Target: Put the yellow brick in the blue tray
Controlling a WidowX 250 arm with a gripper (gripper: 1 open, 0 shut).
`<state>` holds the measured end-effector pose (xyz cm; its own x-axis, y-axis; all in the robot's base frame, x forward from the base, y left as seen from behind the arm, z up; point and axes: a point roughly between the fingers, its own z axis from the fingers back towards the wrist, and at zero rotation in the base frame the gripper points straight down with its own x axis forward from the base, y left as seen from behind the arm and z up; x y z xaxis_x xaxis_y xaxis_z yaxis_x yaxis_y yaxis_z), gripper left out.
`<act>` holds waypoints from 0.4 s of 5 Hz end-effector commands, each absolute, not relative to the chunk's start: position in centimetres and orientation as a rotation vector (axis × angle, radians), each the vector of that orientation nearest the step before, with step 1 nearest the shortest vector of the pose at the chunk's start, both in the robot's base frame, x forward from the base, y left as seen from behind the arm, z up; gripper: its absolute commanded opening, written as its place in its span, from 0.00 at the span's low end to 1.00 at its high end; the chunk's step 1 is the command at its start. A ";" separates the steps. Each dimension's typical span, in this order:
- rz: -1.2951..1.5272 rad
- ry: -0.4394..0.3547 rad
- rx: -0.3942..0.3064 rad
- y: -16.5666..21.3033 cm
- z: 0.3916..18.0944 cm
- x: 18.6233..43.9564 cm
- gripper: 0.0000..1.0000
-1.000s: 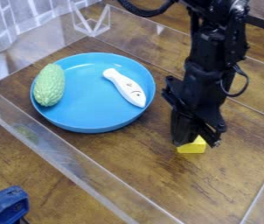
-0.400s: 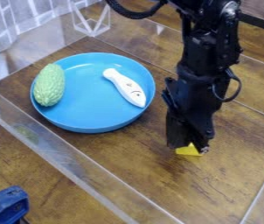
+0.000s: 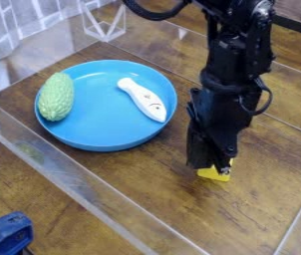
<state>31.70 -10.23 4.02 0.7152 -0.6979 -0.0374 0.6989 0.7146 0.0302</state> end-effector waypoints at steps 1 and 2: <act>-0.745 -0.027 0.050 -9.4 5.4 32.1 0.00; -0.738 -0.029 0.052 -9.2 5.4 31.9 0.00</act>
